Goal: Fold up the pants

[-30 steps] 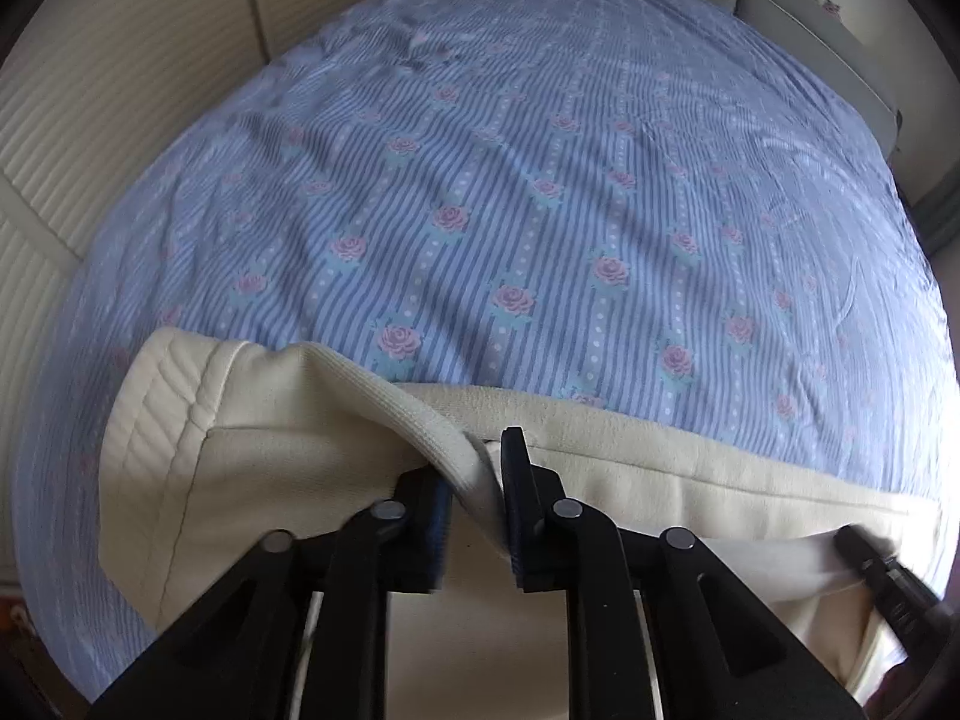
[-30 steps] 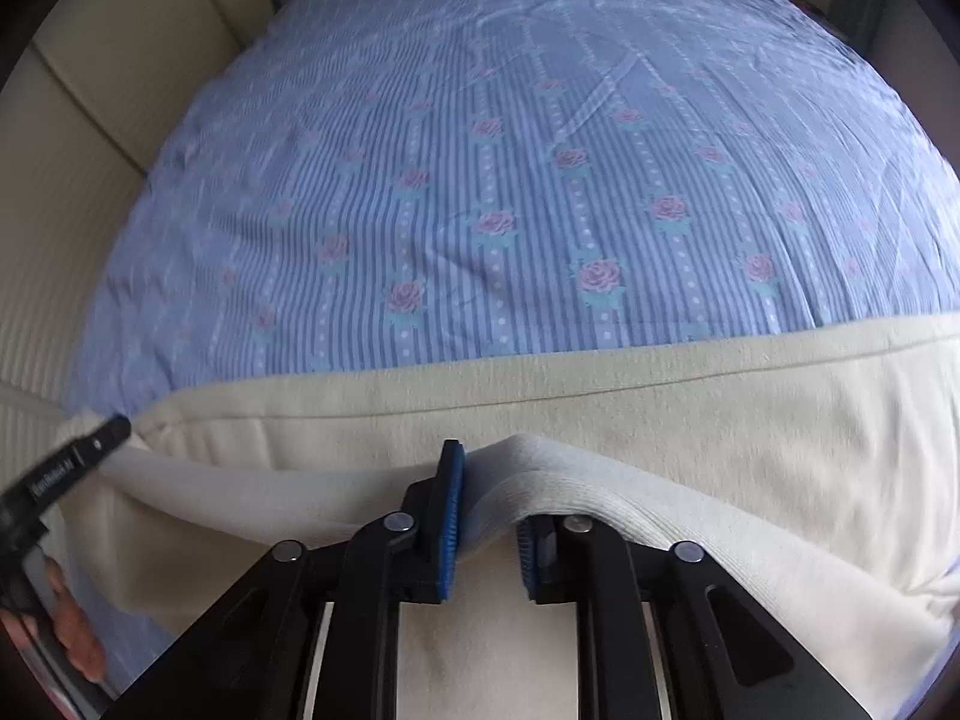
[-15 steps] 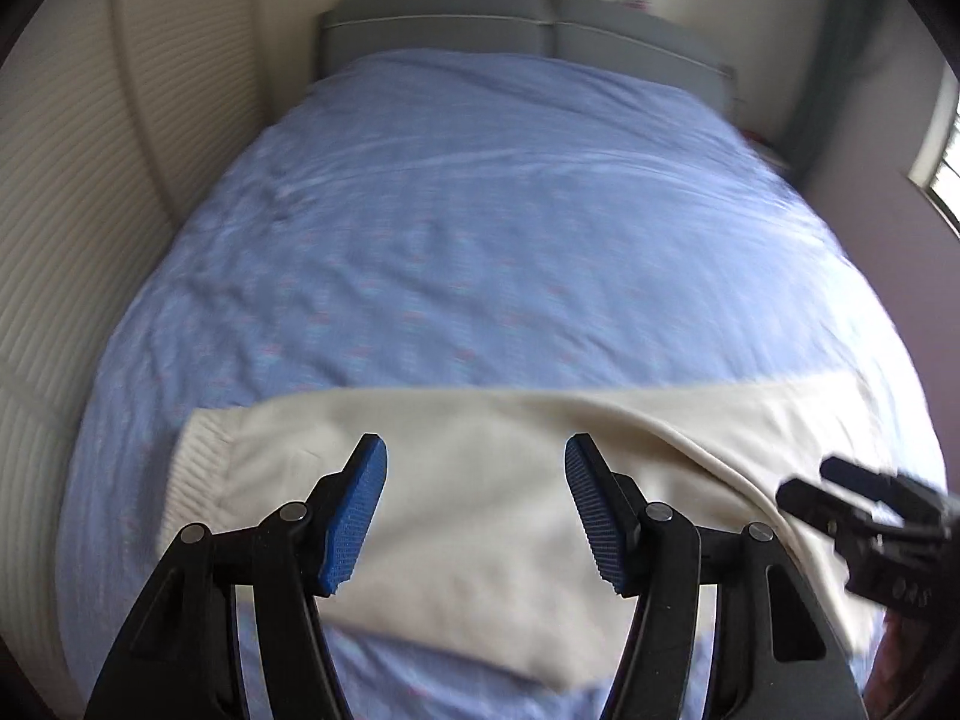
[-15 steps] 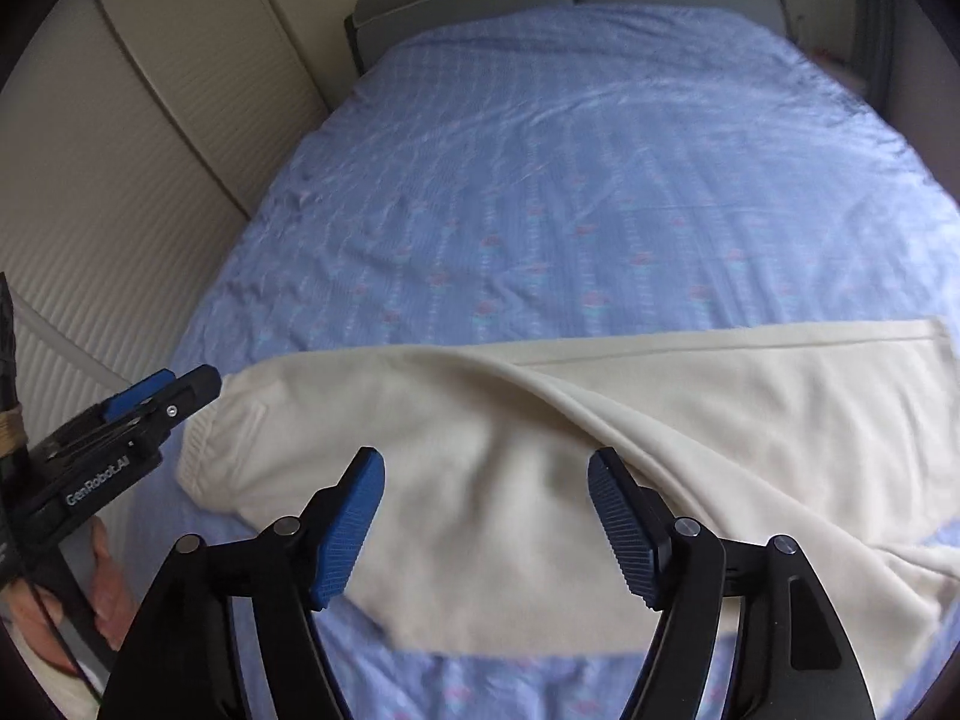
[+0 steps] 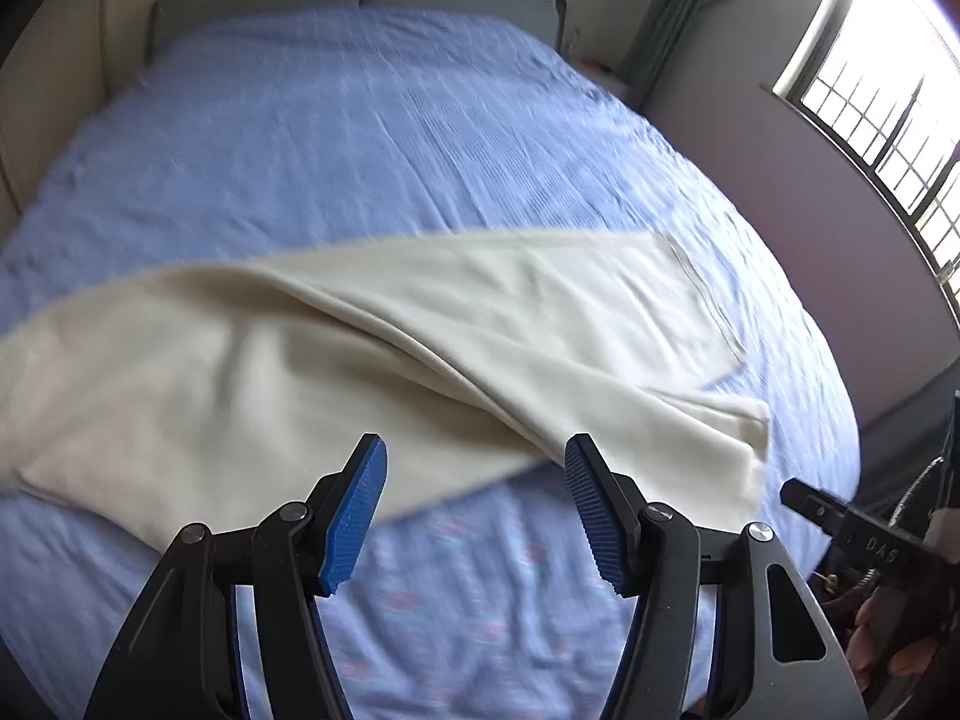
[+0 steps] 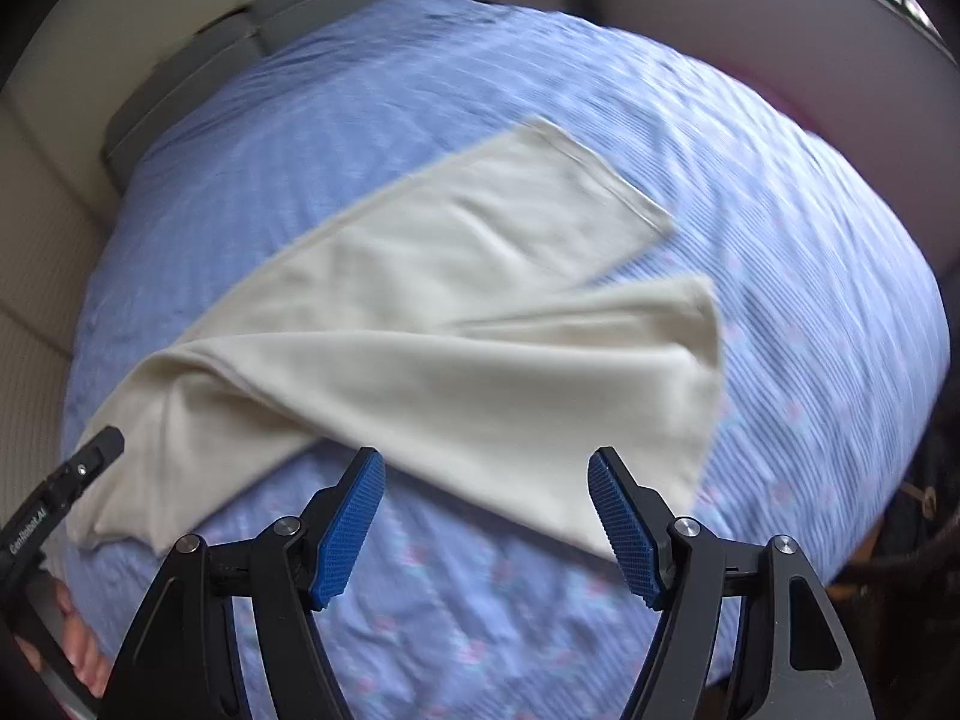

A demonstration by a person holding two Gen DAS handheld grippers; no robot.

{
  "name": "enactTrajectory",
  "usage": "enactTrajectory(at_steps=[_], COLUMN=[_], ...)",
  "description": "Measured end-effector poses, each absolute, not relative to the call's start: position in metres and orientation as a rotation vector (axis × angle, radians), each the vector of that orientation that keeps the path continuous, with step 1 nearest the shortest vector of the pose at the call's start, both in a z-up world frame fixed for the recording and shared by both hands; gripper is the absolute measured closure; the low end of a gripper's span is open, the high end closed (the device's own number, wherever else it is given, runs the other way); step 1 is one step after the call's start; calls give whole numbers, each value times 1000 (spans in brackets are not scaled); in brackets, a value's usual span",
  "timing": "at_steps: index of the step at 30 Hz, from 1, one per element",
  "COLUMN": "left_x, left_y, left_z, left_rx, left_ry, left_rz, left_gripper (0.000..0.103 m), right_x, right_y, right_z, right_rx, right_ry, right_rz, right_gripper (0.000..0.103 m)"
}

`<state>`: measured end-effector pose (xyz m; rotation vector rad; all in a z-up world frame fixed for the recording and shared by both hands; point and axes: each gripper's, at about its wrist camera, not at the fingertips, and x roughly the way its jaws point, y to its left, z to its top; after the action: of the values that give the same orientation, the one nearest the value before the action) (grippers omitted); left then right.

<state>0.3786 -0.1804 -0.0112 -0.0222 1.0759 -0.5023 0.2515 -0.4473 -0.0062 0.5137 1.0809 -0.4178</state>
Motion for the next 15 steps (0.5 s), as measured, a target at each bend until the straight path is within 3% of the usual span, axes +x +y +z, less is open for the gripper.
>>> enactTrajectory(at_steps=[5,15], left_x=[362,376], left_y=[-236,-288], left_z=[-52,-107], left_rx=[-86,-63], left_ry=[1202,1286], left_rz=[-534,-542], left_gripper=[43,43], right_x=[217,192], right_y=[-483,-514], right_z=[-47,-115], right_rx=[614,849], right_ry=[1113,1140], right_rz=[-467,-476], right_gripper=[31,33])
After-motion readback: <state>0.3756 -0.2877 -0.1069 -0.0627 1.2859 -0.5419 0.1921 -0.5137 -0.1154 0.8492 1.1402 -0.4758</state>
